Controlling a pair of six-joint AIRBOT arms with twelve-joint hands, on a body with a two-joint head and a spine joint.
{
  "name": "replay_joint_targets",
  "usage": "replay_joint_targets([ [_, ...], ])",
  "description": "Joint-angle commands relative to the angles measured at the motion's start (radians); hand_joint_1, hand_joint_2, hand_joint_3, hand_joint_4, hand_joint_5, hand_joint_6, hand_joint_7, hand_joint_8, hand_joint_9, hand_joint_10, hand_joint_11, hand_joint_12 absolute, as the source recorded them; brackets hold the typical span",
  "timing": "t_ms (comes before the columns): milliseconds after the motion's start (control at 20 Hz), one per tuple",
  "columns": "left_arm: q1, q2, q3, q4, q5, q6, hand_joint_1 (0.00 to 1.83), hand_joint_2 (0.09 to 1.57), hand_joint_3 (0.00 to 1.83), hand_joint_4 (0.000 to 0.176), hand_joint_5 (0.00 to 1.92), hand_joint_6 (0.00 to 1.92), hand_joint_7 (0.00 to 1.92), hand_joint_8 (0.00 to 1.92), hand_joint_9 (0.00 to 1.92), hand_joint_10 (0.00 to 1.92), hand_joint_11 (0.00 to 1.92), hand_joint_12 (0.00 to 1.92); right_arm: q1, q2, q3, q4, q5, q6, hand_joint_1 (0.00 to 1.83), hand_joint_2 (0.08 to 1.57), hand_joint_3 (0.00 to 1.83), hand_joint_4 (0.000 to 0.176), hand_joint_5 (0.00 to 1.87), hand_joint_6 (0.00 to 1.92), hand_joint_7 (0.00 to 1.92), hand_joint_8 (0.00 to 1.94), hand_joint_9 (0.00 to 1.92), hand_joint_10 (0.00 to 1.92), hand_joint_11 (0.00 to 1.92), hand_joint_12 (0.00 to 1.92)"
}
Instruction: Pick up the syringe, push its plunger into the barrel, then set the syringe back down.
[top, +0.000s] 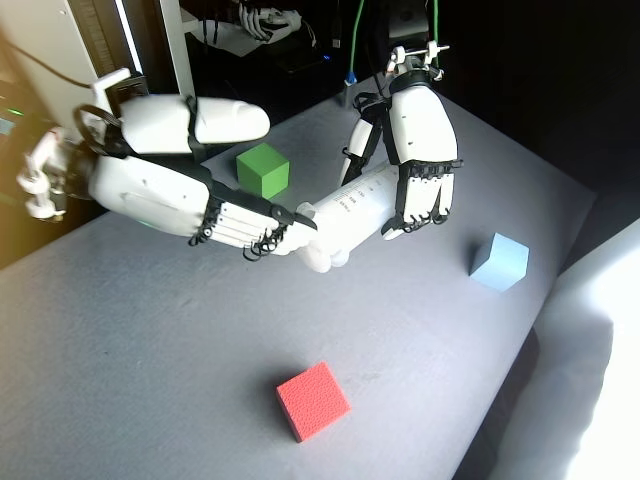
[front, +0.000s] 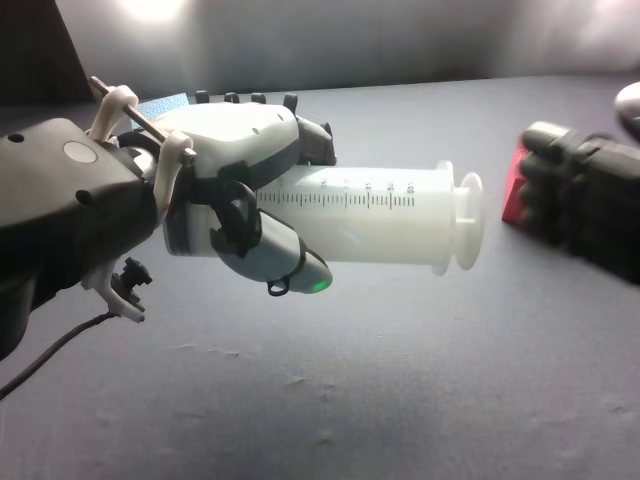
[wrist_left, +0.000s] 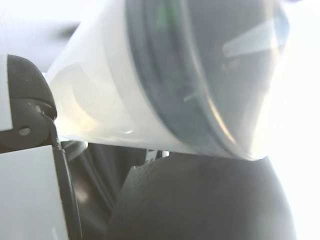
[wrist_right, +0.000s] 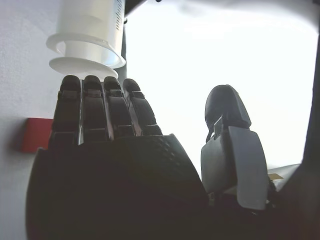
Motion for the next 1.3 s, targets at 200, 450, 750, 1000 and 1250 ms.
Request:
replay_joint_targets([
  [200,0.051,0.008,-0.007,0.114,-0.033,-0.081,1.33,1.23,0.0,0.0,0.79,1.08,0.79,1.39,0.64,1.58,0.32,1.47,-0.033,0.021,-0.001,0.138,0.238,-0.208,0.0,1.16,0.0,0.0,0.0,0.0,0.0,0.0,0.0,0.0,0.0,0.0],
  [450,0.132,-0.012,-0.004,0.202,-0.054,-0.197,1.33,1.23,0.0,0.0,0.75,1.14,0.78,1.38,0.64,1.59,0.33,1.45,-0.083,0.01,0.022,0.152,0.207,-0.366,0.0,1.15,0.0,0.0,0.0,0.0,0.0,0.0,0.0,0.0,0.0,0.0],
  [750,0.214,-0.049,0.004,0.277,-0.091,-0.298,1.34,1.23,0.0,0.0,0.73,1.17,0.79,1.37,0.64,1.56,0.34,1.42,-0.082,0.007,0.036,0.162,0.157,-0.552,0.0,1.14,0.0,0.0,0.0,0.0,0.0,0.0,0.0,0.0,0.0,0.0],
  [1000,0.232,-0.077,0.038,0.31,-0.095,-0.325,1.33,1.25,0.0,0.0,0.71,1.24,0.77,1.41,0.61,1.58,0.31,1.39,-0.069,0.0,0.035,0.106,0.177,-0.512,0.0,1.15,0.0,0.0,0.0,0.0,0.0,0.0,0.0,0.0,0.0,0.0],
  [1250,0.236,-0.094,0.066,0.33,-0.095,-0.35,1.14,1.26,0.0,0.009,0.69,1.35,0.75,1.42,0.71,0.8,0.34,1.35,-0.069,-0.004,0.033,0.068,0.201,-0.509,0.0,1.15,0.0,0.0,0.0,0.0,0.0,0.0,0.0,0.0,0.0,0.0],
])
